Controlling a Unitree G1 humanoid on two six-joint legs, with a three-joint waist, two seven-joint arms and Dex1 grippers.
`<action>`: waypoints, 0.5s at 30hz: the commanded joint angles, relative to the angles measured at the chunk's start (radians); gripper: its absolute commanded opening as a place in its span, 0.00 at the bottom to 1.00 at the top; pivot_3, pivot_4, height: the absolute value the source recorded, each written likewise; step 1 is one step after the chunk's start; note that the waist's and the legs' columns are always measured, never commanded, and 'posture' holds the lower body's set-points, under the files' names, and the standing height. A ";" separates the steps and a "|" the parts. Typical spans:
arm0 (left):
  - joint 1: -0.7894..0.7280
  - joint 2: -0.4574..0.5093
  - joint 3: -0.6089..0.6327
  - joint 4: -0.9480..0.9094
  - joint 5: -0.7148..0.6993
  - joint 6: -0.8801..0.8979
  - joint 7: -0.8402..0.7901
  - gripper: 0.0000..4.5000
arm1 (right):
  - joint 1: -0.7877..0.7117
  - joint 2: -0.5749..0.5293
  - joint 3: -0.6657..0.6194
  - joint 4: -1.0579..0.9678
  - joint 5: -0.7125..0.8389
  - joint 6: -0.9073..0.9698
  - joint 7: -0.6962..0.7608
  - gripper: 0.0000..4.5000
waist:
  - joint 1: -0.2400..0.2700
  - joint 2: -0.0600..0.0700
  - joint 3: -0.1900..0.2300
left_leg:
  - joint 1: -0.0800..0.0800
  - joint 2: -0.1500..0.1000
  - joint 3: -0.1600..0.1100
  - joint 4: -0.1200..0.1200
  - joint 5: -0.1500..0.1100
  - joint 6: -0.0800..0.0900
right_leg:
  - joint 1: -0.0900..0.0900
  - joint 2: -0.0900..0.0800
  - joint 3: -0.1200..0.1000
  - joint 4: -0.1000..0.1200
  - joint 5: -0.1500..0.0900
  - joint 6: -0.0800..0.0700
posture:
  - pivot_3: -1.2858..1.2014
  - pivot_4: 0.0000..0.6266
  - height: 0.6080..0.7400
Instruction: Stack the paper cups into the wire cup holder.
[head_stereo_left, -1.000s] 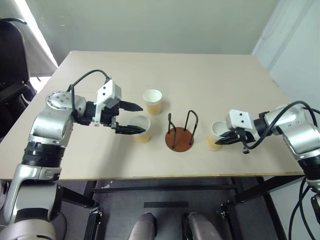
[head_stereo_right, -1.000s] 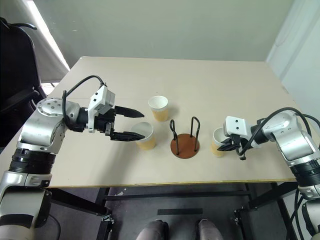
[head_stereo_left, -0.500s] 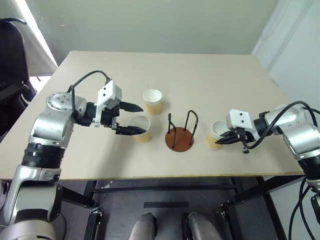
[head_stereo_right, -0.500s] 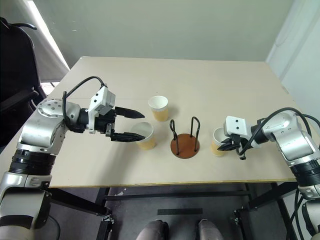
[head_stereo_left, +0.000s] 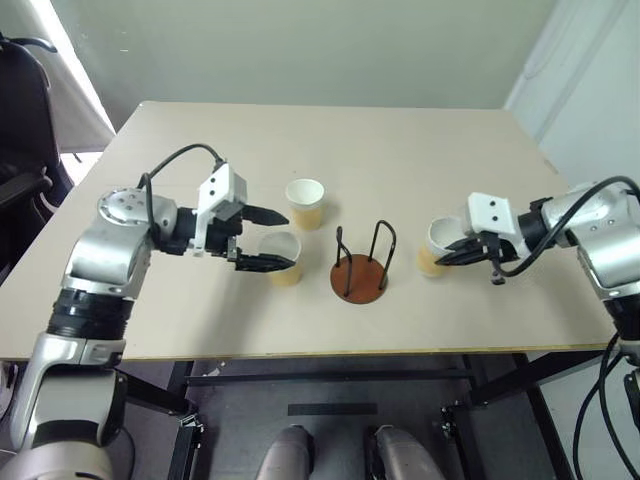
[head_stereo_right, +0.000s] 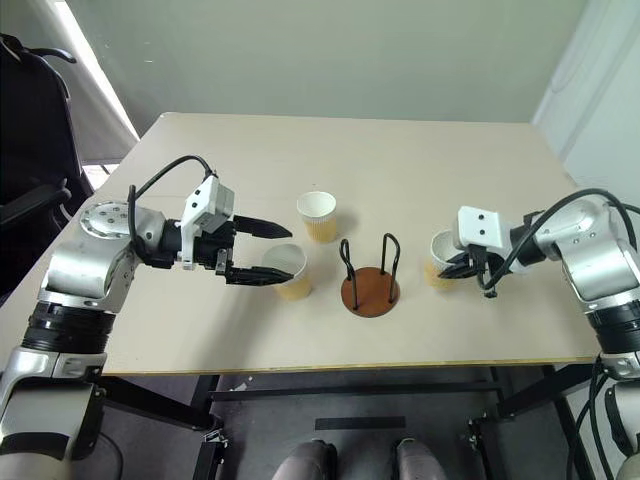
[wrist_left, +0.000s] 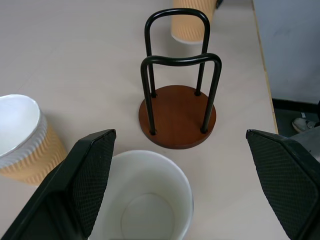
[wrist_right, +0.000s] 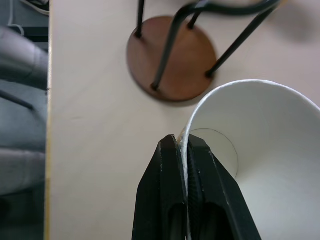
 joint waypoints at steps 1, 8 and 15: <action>-0.017 -0.001 0.019 -0.012 -0.004 -0.018 0.004 1.00 | -0.063 -0.007 -0.053 0.001 0.010 0.002 -0.004 0.01 | 0.000 0.000 0.000 | 0.000 0.000 0.000 0.000 0.000 0.000 | 0.000 0.000 0.000 0.000 0.000 0.000 | 0.52 0.24 1.00; -0.023 -0.012 0.017 0.009 0.002 -0.035 0.002 1.00 | -0.177 0.035 -0.067 -0.003 0.035 0.040 -0.012 0.01 | 0.000 0.000 0.000 | 0.000 0.000 0.000 0.000 0.000 0.000 | 0.000 0.000 0.000 0.000 -0.001 -0.001 | 0.52 0.24 1.00; -0.036 -0.028 0.011 0.034 0.011 -0.052 -0.001 1.00 | -0.233 0.089 -0.059 -0.031 0.046 0.066 -0.015 0.01 | 0.000 0.000 0.000 | 0.000 0.000 0.000 0.000 0.000 0.000 | -0.001 0.000 0.000 0.000 -0.001 -0.002 | 0.52 0.24 1.00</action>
